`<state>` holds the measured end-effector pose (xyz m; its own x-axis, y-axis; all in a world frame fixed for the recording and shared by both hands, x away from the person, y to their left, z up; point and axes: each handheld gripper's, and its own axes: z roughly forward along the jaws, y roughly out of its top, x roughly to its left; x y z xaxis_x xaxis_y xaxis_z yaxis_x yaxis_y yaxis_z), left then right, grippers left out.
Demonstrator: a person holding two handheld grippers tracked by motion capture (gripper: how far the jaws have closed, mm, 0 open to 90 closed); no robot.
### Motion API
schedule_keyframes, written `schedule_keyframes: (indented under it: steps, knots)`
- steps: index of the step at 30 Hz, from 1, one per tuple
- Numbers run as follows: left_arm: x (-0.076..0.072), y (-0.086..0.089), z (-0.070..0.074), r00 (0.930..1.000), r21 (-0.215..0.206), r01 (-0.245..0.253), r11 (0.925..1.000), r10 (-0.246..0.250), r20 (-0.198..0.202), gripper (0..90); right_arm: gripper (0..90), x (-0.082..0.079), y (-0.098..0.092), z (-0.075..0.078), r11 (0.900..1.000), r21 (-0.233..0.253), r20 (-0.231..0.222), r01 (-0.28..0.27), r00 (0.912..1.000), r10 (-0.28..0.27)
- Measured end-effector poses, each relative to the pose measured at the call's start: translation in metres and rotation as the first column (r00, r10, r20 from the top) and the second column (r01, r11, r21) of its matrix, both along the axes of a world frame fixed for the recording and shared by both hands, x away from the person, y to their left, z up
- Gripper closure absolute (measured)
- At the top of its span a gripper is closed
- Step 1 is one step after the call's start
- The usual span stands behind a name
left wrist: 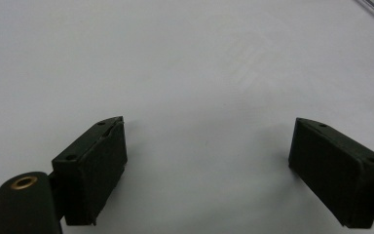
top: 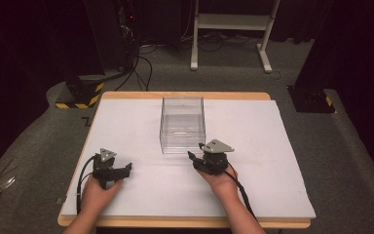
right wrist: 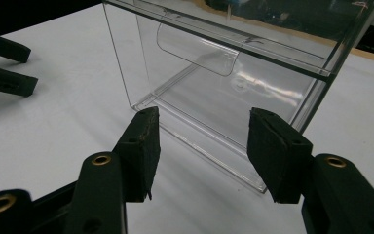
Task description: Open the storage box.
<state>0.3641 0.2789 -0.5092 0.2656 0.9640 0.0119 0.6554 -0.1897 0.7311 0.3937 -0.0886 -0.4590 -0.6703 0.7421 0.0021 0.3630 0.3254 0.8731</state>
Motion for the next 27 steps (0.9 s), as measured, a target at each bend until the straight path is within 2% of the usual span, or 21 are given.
schedule_keyframes:
  steps: [13,27]
  knots:
    - [0.000,0.000,0.000,1.0000,-0.001,0.000,1.0000,0.000,0.000,14.0,49.8,0.019,0.008,0.001,0.999,0.049,0.003,0.005,1.0000,-0.005]
    - [0.000,0.000,0.000,1.0000,-0.001,0.000,1.0000,0.000,-0.001,14.0,57.8,0.032,0.017,-0.002,0.997,0.073,-0.008,-0.026,0.9996,0.026]
